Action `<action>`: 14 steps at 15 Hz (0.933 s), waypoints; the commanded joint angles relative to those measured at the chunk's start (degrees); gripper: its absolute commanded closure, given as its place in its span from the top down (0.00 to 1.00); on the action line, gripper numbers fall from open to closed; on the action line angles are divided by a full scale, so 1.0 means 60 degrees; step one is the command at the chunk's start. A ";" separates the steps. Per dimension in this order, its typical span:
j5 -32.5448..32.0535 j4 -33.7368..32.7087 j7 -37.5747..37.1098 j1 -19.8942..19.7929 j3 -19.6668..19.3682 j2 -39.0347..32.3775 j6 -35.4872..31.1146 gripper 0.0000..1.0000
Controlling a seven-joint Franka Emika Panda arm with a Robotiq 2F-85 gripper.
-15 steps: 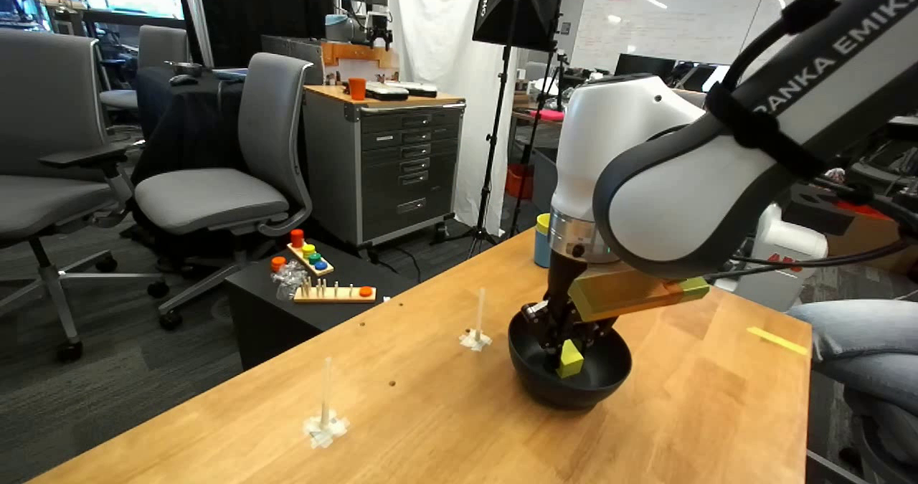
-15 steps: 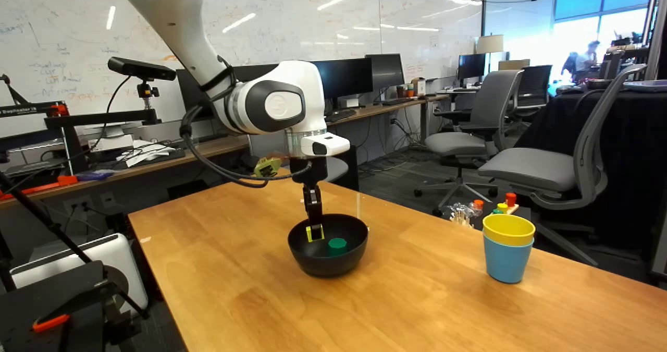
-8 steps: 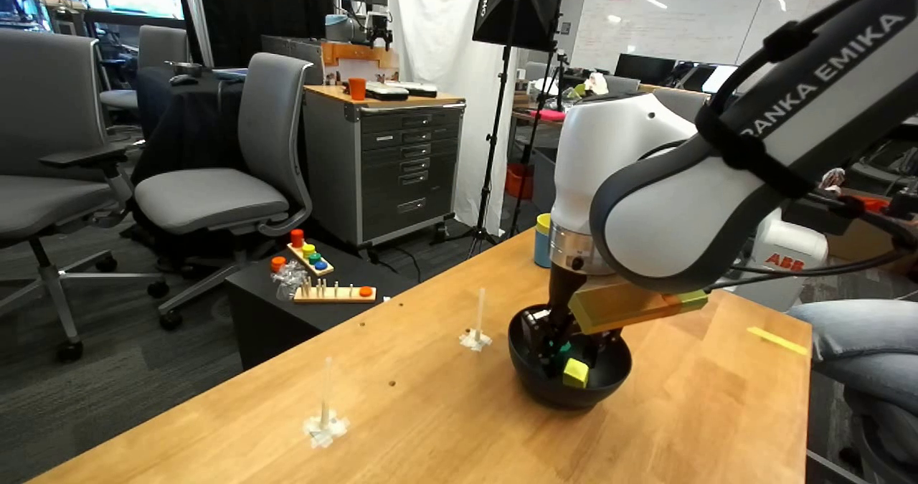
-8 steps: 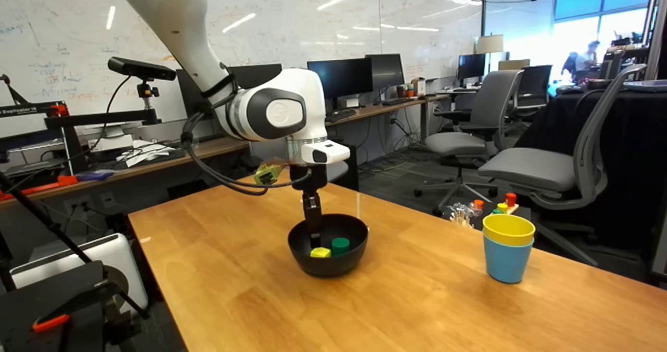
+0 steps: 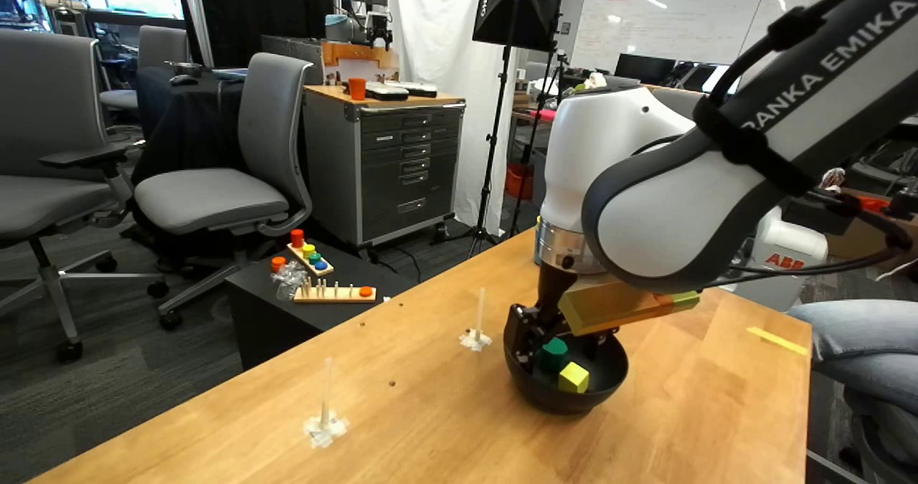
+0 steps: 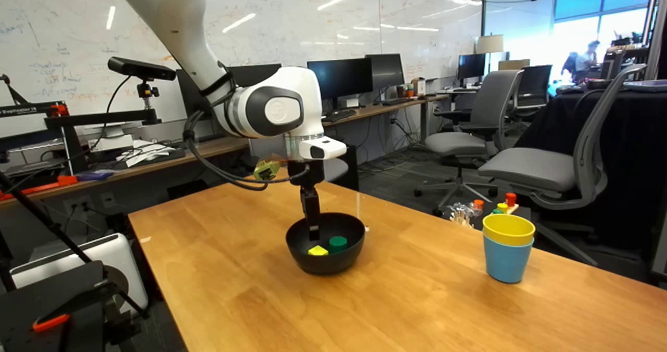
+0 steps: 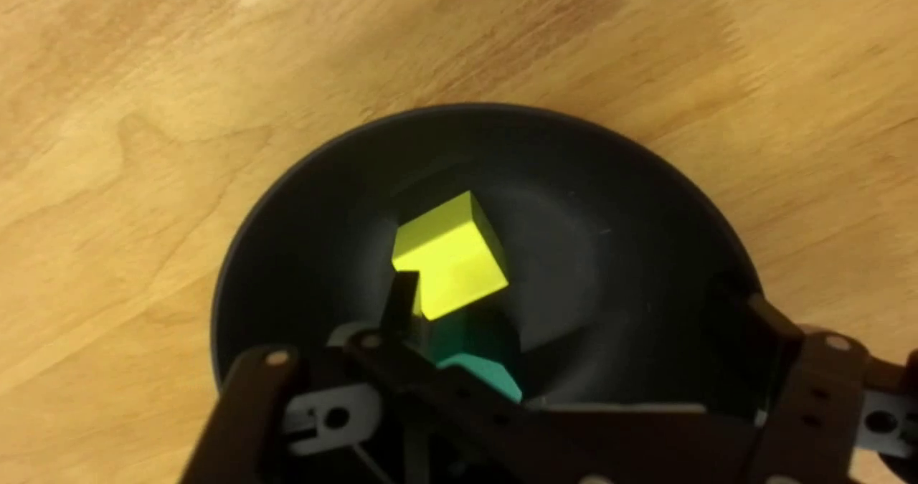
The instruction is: Put the green and yellow blocks in the black bowl
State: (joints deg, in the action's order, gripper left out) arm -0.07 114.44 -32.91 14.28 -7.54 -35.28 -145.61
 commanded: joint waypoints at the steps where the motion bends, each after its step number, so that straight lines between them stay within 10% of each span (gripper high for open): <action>1: -0.0422 0.0234 -0.0122 0.0459 0.0077 0.0702 -0.0001 1.00; 14: -0.1595 0.0531 0.0680 0.0958 0.1014 0.1689 0.0514 1.00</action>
State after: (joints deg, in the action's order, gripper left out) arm -9.08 117.70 -28.46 20.93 -2.35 -25.15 -142.63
